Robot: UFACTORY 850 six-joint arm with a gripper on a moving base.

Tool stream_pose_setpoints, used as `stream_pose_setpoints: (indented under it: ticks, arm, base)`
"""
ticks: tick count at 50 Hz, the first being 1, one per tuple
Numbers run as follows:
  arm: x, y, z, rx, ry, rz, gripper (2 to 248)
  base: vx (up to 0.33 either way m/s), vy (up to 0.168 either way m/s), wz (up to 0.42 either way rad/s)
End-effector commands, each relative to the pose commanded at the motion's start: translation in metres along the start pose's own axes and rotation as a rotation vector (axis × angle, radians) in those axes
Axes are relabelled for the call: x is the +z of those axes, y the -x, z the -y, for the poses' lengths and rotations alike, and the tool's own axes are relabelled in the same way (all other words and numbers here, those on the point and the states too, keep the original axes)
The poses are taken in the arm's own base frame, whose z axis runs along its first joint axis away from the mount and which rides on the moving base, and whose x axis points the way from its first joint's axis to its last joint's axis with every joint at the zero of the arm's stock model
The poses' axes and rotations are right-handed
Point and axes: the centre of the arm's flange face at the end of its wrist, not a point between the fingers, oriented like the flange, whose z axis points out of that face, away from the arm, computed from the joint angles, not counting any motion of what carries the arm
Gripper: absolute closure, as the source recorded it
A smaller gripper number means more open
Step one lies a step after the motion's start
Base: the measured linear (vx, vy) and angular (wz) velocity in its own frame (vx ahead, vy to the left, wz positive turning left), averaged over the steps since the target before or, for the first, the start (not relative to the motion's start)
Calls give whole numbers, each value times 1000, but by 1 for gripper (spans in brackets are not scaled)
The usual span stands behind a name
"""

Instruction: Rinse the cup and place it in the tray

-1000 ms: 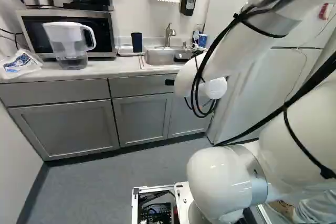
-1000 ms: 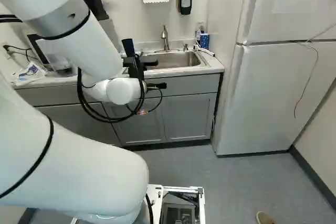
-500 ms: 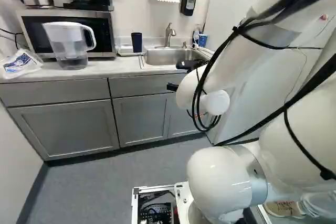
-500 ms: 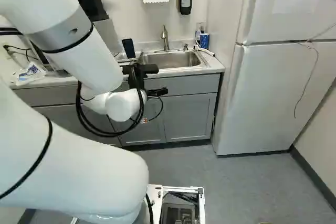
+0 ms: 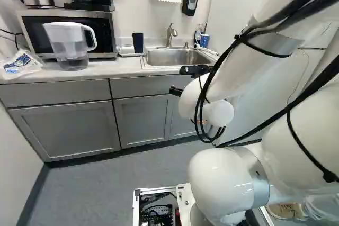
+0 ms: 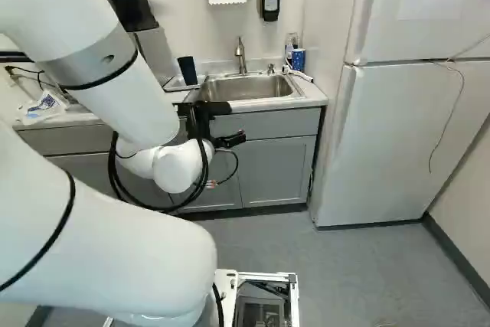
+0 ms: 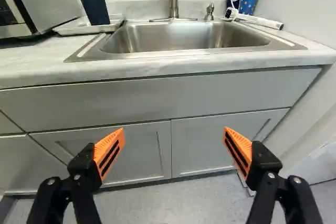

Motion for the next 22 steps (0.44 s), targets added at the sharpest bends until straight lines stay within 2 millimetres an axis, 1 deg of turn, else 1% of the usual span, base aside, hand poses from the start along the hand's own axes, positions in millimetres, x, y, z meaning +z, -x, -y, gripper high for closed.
stream_pose_setpoints:
  ticks: [22]
  arm:
    - [-3,5,-1,1,4,-11,3]
  base:
    - [0,0,0]
